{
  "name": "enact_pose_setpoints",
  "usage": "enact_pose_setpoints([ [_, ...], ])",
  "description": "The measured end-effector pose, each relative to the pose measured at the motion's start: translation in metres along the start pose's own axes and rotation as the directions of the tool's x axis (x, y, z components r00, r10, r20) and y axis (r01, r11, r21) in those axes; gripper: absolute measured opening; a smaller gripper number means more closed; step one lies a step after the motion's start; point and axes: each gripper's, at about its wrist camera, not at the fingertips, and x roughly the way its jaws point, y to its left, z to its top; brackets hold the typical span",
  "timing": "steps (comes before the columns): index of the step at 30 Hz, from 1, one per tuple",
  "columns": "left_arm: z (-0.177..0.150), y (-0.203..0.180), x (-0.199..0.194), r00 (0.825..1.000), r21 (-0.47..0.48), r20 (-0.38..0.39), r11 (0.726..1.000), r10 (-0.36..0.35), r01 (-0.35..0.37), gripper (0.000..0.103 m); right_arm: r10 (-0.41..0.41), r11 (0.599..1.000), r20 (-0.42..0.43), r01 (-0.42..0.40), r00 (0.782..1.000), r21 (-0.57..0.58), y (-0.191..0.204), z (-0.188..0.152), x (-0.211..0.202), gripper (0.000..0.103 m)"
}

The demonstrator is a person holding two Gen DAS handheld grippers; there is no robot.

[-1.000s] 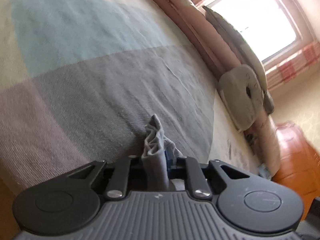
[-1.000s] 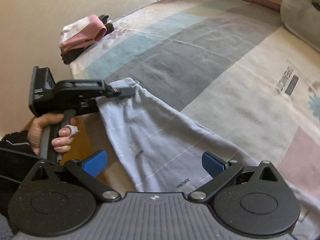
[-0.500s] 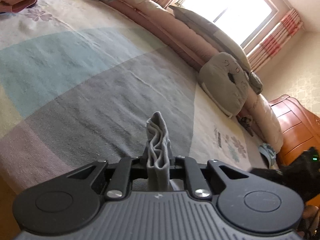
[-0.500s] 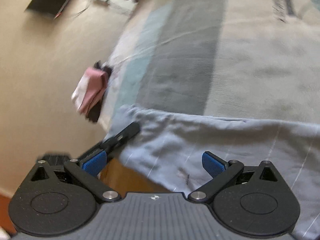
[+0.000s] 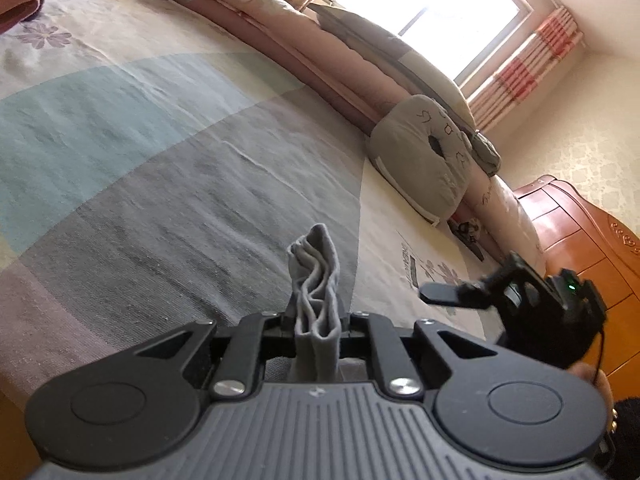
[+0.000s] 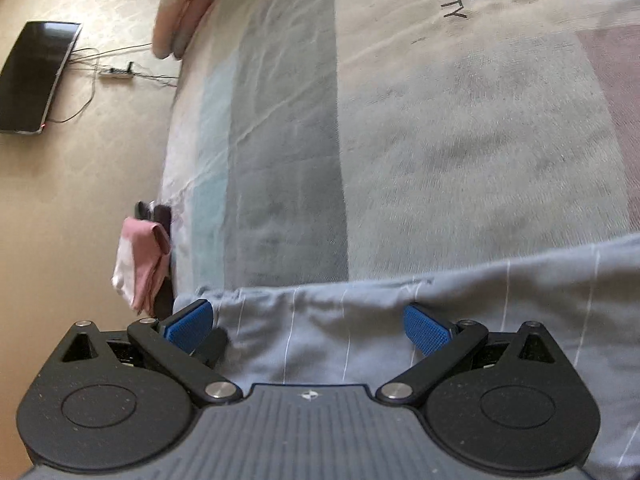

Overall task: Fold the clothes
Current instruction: 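Lift the pants leg with the left gripper while the right gripper holds the pants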

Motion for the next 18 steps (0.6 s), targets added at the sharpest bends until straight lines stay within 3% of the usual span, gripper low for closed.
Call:
enact_pose_setpoints([
  [9,0.003,0.004,0.002,1.0,-0.004,-0.017,1.0,-0.021,0.021,0.01,0.005,0.997,0.029,-0.007,1.0,0.071,-0.005,0.002,0.008,0.103],
  [18,0.002,-0.001,0.001,1.0,0.006,-0.017,1.0,-0.011,0.011,0.01,-0.043,0.999,-0.048,0.043,0.998,-0.013,0.006,-0.042,0.008,0.103],
])
